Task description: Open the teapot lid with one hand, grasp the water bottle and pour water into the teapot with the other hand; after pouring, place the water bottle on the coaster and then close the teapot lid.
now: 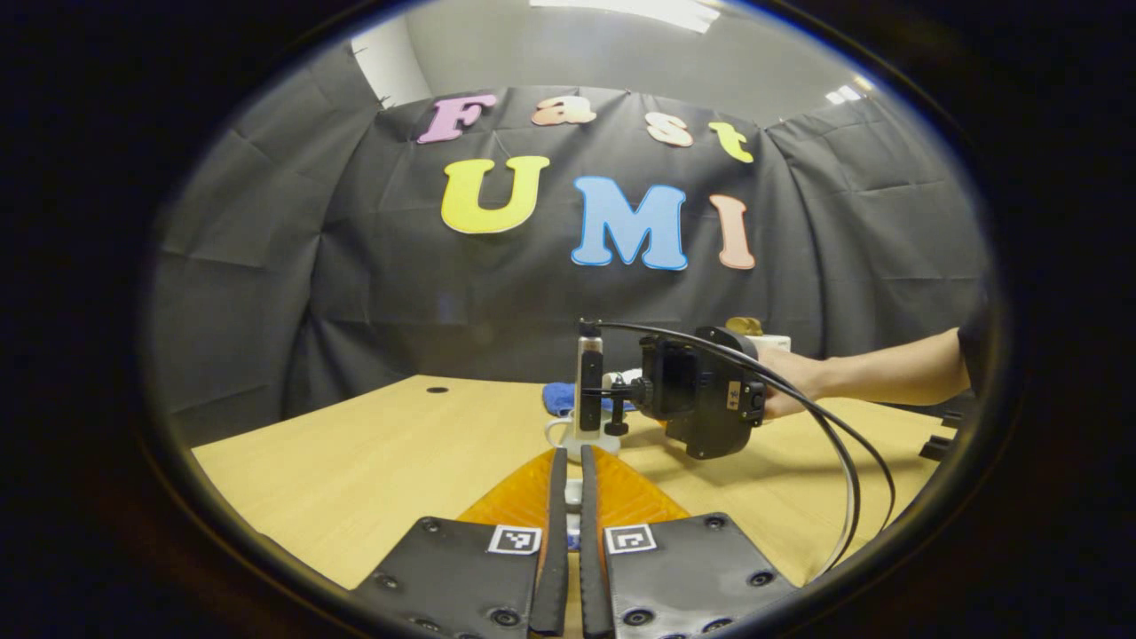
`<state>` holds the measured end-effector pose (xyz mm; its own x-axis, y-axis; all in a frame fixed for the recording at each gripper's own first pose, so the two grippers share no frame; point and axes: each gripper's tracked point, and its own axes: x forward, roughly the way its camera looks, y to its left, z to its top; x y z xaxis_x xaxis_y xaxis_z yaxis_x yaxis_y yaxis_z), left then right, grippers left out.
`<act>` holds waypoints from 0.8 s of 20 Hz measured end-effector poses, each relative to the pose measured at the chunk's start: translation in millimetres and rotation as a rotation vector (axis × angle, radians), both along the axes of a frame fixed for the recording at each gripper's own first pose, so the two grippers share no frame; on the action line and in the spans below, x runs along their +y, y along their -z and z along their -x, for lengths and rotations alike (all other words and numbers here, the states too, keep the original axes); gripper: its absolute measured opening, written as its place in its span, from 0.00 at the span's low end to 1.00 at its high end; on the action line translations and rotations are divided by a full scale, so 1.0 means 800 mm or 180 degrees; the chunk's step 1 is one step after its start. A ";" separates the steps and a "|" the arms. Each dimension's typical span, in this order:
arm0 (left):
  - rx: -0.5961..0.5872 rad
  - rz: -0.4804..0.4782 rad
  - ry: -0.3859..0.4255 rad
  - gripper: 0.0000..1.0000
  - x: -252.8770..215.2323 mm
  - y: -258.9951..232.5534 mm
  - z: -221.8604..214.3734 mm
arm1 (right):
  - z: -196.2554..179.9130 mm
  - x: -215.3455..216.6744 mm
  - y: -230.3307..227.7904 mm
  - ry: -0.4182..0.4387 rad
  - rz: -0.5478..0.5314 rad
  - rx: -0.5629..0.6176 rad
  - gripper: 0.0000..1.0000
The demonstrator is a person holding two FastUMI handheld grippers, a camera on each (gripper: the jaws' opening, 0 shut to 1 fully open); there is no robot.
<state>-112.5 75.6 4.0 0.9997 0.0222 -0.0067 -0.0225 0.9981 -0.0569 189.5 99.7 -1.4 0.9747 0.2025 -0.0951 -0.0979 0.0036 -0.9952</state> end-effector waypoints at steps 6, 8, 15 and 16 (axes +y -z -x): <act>0.0027 0.0017 -0.0009 0.12 0.002 0.005 0.000 | -0.003 0.000 -0.008 -0.0051 0.0214 -0.0103 0.74; 0.0047 0.0025 -0.0017 0.12 0.003 0.008 0.001 | -0.004 0.002 -0.010 -0.0068 0.0260 -0.0115 0.74; 0.0051 0.0032 -0.0032 0.16 0.004 0.007 0.005 | -0.003 0.007 -0.020 -0.0125 0.0437 -0.0214 0.74; 0.0052 0.0031 -0.0034 0.16 0.004 0.009 0.006 | -0.003 0.007 -0.021 -0.0127 0.0462 -0.0234 0.74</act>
<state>-117.1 79.1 -3.2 0.9992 0.0328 -0.0234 -0.0342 0.9972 -0.0661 192.2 105.2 15.6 0.9715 0.2304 -0.0550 -0.0221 -0.1431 -0.9895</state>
